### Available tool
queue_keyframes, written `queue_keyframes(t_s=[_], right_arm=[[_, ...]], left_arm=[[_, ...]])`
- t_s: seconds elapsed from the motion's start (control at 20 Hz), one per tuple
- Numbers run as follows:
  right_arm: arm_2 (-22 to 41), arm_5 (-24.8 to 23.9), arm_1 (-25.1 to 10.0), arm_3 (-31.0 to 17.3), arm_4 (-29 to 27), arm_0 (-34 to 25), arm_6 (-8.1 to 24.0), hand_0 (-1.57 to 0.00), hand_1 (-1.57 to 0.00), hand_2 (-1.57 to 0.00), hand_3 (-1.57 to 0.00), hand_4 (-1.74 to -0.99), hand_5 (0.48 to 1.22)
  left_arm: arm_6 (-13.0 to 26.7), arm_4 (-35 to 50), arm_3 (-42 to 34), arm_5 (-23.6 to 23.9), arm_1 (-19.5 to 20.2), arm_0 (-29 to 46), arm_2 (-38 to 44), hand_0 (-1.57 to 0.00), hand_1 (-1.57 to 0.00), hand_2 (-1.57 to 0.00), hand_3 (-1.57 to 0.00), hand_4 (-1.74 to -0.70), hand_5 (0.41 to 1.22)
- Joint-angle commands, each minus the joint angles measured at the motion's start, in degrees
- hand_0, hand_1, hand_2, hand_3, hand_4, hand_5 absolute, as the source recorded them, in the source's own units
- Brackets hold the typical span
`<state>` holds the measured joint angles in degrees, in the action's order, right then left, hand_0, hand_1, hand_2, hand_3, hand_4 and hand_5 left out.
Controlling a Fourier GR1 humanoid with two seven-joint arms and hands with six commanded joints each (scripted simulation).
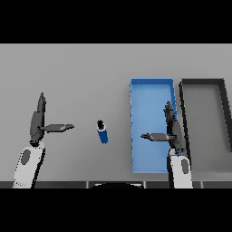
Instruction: Pick up the blue pipe and place it into the blue bin.
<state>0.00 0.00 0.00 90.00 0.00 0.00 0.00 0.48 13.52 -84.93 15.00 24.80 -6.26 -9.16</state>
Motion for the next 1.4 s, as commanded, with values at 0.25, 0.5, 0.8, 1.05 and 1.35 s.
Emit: queue_keyframes(t_s=[0.25,0.5,0.8,1.05,1.35], right_arm=[[-0.74,-0.16,-0.37,-1.47,-0.19,-1.76,0.35,0.00,0.00,0.00,0.00,-1.205,0.629],[3.62,1.60,-8.56,4.65,9.39,3.50,-6.62,0.00,0.00,0.00,0.00,-1.193,0.622],[4.13,1.62,-9.00,5.26,10.25,3.66,-5.48,0.00,0.00,0.00,0.00,-1.181,0.619],[3.91,2.41,-9.39,5.00,9.53,3.49,-5.68,0.00,0.00,0.00,0.00,-1.173,0.616],[4.33,1.98,-8.61,5.91,9.83,3.97,-4.45,0.00,0.00,0.00,0.00,-1.197,0.615]], left_arm=[[-0.08,-0.29,1.20,0.21,-0.56,-1.22,-0.07,0.00,0.00,0.00,0.00,-0.97,0.593],[-9.28,-1.26,2.75,-14.35,8.50,1.66,-2.84,0.00,0.00,0.00,0.00,-0.96,0.592],[-11.06,0.48,-0.34,-21.24,11.10,3.31,-4.93,0.00,0.00,0.00,0.00,-0.99,0.573],[-8.08,-0.88,-5.67,-26.62,11.88,5.62,-10.90,0.00,0.00,0.00,0.00,-1.10,0.510],[-2.90,-5.06,-7.14,-26.80,7.02,3.78,-17.38,0.00,0.00,0.00,0.00,-1.14,0.450]])
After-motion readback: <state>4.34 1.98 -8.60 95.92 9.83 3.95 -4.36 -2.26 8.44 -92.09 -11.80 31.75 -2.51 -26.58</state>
